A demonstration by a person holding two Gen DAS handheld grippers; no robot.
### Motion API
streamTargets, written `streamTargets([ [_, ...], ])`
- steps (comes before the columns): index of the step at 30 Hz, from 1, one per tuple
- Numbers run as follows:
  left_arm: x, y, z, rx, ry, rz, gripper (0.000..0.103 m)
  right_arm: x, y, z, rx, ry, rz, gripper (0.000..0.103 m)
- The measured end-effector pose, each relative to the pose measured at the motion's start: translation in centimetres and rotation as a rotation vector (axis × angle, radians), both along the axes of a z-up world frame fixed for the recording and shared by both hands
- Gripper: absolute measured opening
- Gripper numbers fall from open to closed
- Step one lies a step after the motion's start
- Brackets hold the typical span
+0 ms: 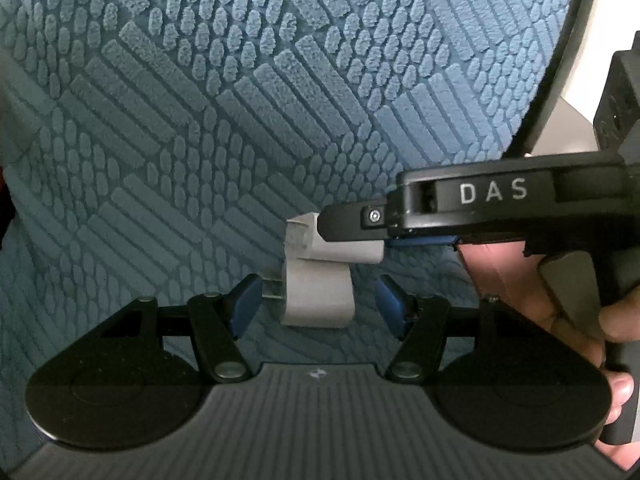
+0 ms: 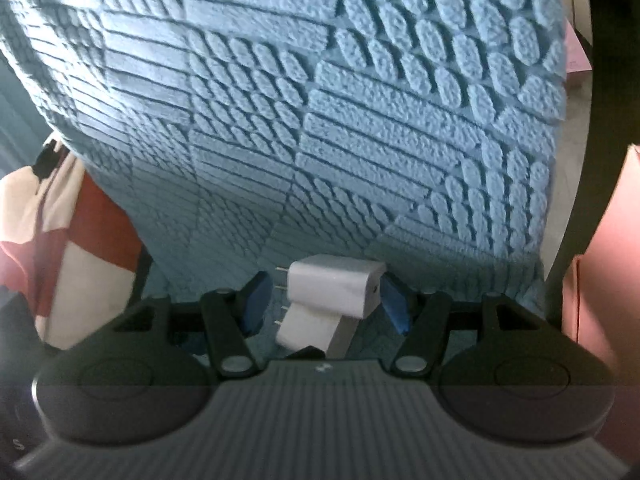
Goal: Organize rigid objects
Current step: 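Grasp the lower white charger with the left gripper while the right gripper grasps the other charger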
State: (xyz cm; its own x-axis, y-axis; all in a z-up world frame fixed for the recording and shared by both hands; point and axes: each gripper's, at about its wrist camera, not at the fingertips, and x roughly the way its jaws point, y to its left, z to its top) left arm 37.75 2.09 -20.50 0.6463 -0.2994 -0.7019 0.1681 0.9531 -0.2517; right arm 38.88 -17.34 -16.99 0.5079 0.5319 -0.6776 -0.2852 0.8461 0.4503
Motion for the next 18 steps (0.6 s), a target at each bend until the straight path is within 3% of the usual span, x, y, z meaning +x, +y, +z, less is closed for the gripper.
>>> streamTargets([
  [7,1.7,0.7,-0.4,-0.014,0.010,0.001,0.068,2.2,0.5,-2.2,0.024,0.068,0.044,0.064],
  [14,2.2,0.2,-1.2,0.013,-0.001,-0.019,0.068,2.6,0.3,-2.4,0.073,0.105,0.011,0.062],
  [18,1.5,-0.4,-1.6,0.010,-0.010,-0.020,0.068,2.5,0.0,-1.7,0.046,0.087,0.003,0.061],
])
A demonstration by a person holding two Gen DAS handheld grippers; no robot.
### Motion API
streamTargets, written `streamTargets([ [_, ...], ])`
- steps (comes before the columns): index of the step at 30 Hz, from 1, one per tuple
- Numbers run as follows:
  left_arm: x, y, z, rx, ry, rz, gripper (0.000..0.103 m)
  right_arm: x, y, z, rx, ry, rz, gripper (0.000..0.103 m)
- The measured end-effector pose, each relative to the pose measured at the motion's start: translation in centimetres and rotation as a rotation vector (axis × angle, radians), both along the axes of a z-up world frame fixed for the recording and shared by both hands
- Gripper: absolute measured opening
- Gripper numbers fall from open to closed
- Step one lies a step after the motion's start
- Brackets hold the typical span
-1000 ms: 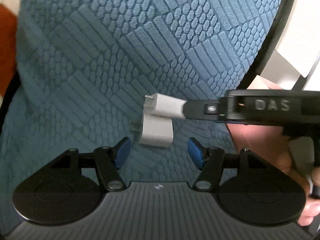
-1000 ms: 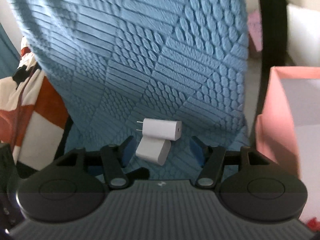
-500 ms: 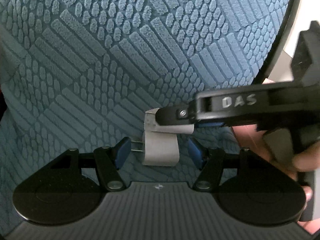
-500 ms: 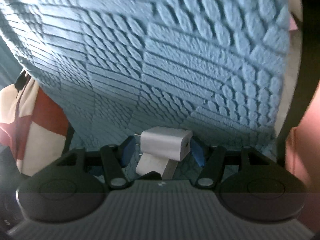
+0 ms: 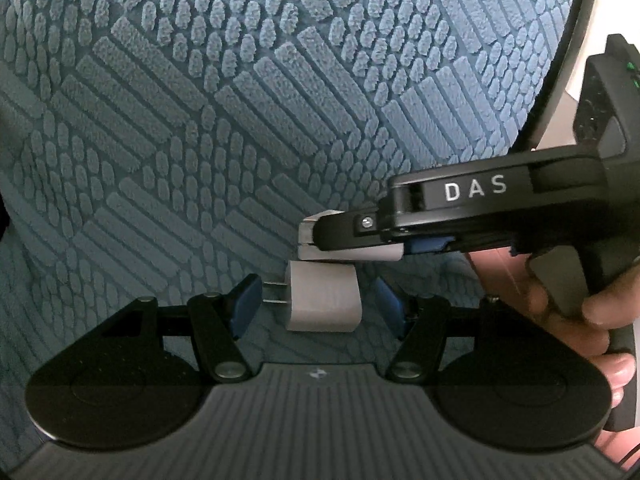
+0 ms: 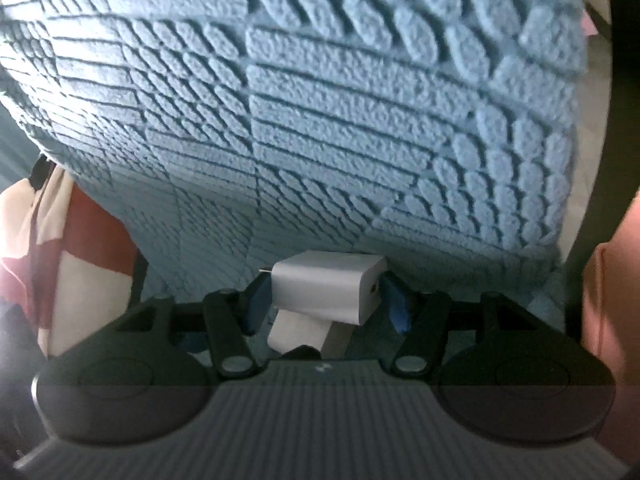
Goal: Organize rigid objects
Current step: 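Grasp the lower white charger with the left gripper while the right gripper grasps the other charger, then lift both white chargers off the cushion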
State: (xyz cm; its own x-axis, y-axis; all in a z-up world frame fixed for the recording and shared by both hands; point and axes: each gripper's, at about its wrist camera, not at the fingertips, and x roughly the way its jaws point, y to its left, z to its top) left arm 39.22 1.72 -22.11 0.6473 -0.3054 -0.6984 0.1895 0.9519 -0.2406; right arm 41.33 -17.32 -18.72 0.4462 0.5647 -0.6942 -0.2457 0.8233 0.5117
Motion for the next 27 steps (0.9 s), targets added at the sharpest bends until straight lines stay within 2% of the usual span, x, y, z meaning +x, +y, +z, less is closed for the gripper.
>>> streamTargets([
  [12,-0.2,-2.0,0.2,0.054,-0.039,-0.067,0.068,-0.8,-1.8,3.2,-0.080,-0.020,-0.083,0.059],
  [16,0.1,-3.3,-0.4,0.088,-0.041,-0.100,0.068,-1.4,-2.4,3.4,-0.142,-0.039,-0.092,0.058],
  [20,0.3,-4.5,-1.1,0.136,-0.064,-0.104,0.068,-1.7,-2.5,3.1,-0.141,-0.027,-0.109,0.058],
  [25,0.9,-4.7,-1.5,0.155,-0.064,-0.072,0.068,-1.9,-3.6,2.4,-0.147,-0.018,-0.136,0.058],
  [27,1.1,-4.4,-1.6,0.149,-0.055,-0.053,0.064,-1.6,-2.8,2.2,-0.145,-0.017,-0.145,0.058],
])
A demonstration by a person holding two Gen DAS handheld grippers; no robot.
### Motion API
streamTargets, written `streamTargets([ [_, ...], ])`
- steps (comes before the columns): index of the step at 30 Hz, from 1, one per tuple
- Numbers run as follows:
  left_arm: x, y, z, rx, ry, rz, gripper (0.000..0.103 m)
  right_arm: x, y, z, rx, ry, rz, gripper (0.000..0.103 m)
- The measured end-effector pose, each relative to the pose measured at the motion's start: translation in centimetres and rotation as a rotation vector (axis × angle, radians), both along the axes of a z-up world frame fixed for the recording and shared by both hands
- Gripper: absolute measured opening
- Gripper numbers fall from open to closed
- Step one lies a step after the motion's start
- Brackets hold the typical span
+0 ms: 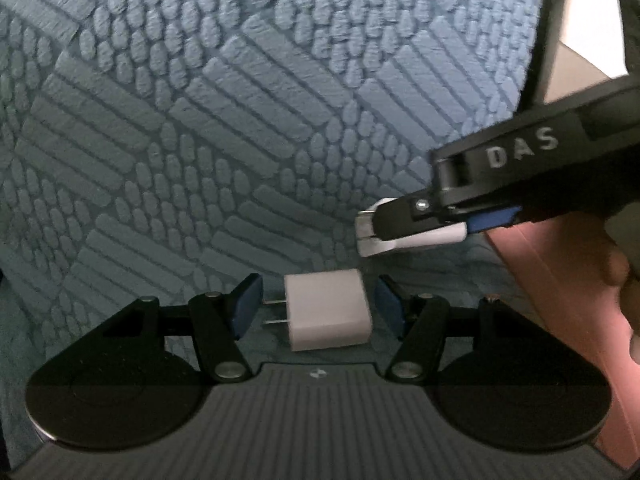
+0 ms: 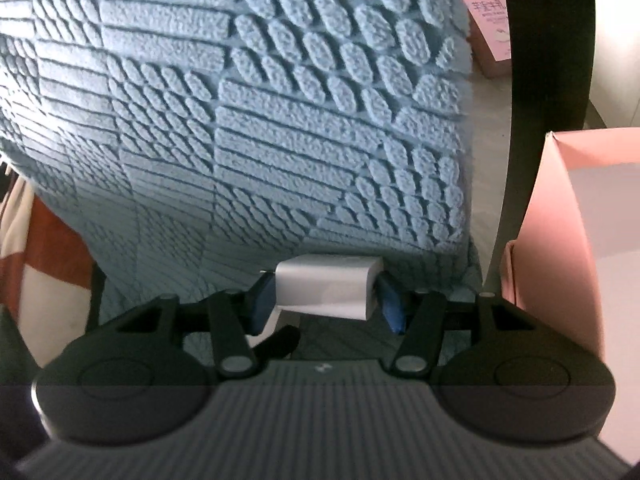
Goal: Organize rigid objects
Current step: 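Lift both white chargers off the cushion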
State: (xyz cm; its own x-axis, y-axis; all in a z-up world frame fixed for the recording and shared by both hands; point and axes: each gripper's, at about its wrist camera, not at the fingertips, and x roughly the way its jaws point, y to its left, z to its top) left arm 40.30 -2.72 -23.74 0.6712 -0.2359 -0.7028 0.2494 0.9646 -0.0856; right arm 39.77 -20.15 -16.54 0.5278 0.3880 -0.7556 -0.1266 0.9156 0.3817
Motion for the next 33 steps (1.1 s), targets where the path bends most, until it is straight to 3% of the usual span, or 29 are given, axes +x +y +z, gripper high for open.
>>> streamTargets([
  [5,-0.3,0.4,-0.1,0.010,0.003,0.013,0.060,0.0,0.0,-0.3,-0.017,0.007,-0.017,0.057],
  [6,-0.5,0.2,0.0,0.020,-0.001,0.010,0.048,0.0,-0.1,-0.3,-0.016,0.009,-0.015,0.057],
  [16,-0.9,1.5,0.8,-0.055,0.071,0.081,0.047,-2.1,0.6,0.7,-0.023,-0.005,-0.023,0.057],
  [33,-9.2,6.1,4.0,-0.129,0.110,0.180,0.047,-9.5,2.2,1.9,-0.062,-0.023,0.012,0.057],
])
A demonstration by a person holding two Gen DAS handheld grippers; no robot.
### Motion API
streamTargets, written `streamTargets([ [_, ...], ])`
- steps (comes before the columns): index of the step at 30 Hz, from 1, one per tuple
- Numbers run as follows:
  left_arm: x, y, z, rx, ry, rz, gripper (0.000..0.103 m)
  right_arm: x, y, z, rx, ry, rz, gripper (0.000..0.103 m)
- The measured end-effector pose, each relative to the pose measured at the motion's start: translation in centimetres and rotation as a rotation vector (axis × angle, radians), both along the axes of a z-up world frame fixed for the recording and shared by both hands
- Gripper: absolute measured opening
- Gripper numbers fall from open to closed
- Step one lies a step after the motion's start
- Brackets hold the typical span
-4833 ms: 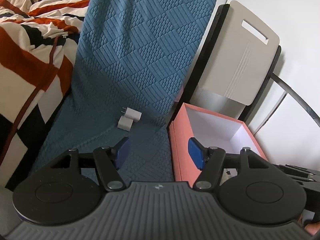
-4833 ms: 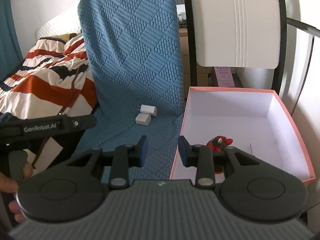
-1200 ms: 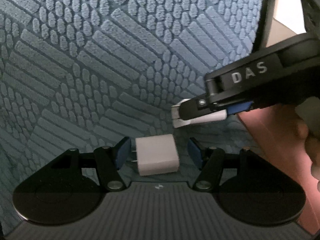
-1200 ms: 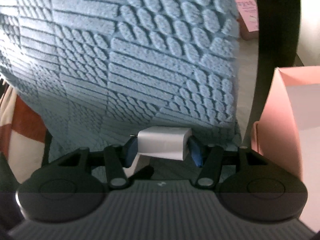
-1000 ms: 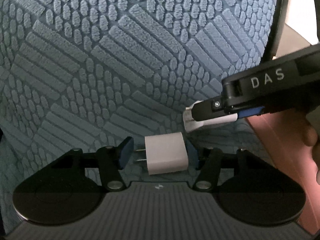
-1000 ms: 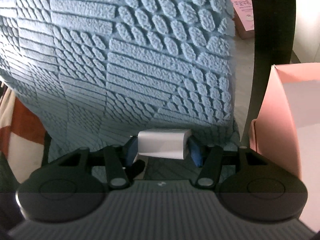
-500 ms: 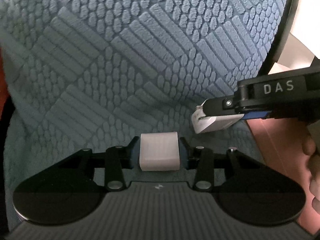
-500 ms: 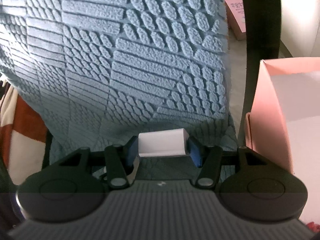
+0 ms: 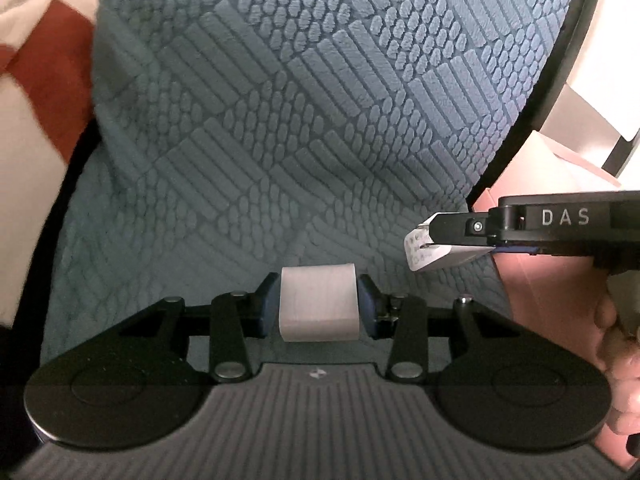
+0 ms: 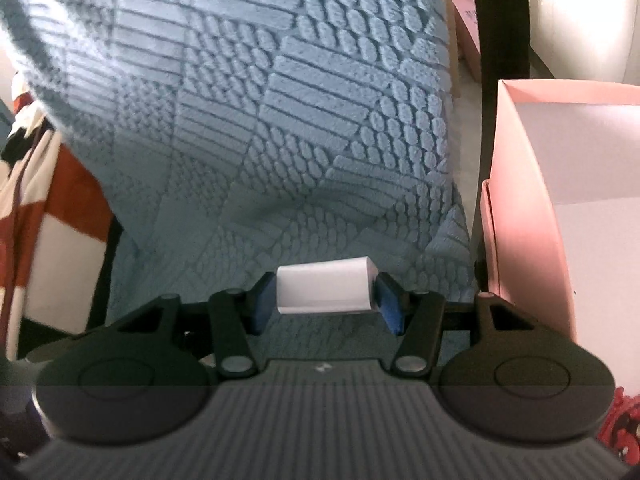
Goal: Organize rigid objects
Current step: 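Lift both white chargers off the cushion, then carry both white chargers over the pink box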
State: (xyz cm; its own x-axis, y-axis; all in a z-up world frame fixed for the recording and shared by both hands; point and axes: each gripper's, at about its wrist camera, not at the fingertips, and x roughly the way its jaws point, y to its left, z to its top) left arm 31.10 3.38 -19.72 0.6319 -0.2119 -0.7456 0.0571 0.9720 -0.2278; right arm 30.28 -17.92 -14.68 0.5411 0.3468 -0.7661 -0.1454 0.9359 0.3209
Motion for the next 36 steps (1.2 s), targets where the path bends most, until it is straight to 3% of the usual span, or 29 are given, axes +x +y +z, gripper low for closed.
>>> streamTargets([
  [5,-2.0,0.3,0.2,-0.017,0.008,0.020,0.047,-0.8,0.9,0.0,-0.016,-0.003,0.017,0.057],
  [21,-10.8,2.1,1.3,-0.079,0.052,0.078,0.047,-9.4,3.5,-1.9,-0.110,0.006,0.112,0.057],
  [28,-13.0,1.9,1.2,-0.105,0.065,0.090,0.047,-13.1,3.7,-2.7,-0.178,0.005,0.148,0.056],
  [36,-13.5,1.5,1.2,-0.106,0.078,0.091,0.047,-14.4,2.6,-2.9,-0.140,0.025,0.124,0.056],
])
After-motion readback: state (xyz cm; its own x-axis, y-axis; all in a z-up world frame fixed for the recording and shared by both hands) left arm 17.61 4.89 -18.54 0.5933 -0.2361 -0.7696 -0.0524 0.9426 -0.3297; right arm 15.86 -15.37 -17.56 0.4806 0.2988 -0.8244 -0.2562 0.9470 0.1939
